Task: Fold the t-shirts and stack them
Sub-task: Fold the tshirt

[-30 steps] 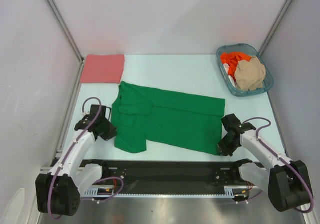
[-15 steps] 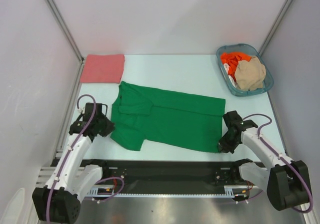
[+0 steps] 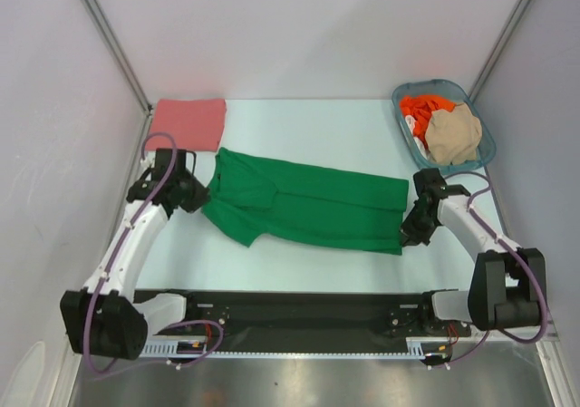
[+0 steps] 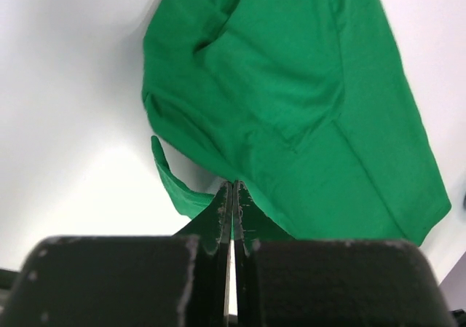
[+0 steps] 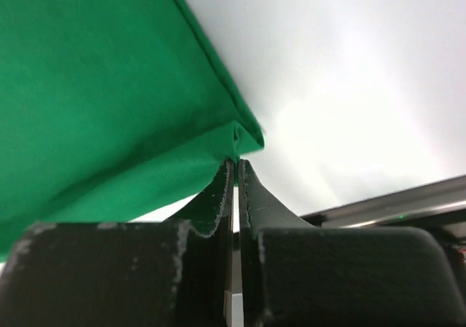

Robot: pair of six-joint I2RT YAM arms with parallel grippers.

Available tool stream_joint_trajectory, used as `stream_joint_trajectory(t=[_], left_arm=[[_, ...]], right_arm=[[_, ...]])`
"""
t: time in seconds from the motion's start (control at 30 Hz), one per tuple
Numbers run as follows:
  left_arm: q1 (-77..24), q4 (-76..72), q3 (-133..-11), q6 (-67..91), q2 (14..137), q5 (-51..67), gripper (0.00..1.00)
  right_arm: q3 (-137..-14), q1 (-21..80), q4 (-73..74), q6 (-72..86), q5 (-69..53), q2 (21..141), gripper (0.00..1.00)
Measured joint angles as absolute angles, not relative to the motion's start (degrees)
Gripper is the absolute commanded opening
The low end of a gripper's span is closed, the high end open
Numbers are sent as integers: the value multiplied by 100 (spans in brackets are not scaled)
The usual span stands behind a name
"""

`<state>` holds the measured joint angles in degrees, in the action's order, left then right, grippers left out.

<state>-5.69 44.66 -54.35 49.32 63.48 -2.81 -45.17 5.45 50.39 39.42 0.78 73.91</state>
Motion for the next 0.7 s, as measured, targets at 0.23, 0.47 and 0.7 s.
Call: stream_joint_trajectory(t=[0.23,0.47,0.7], left_arm=[[-576,4254,-6178,4797,7214,-281,0],[-578,4147,-6838,4624,8093,-279,0],[-578,4123,-7275,4491,8792,-270,0]], right_arm=[[-4952,156,4919,3564,34,7983,0],[-5443,-106,4744,3312,-148,8639,0],[-5874,-134,4676,3186,-266,9168,0]])
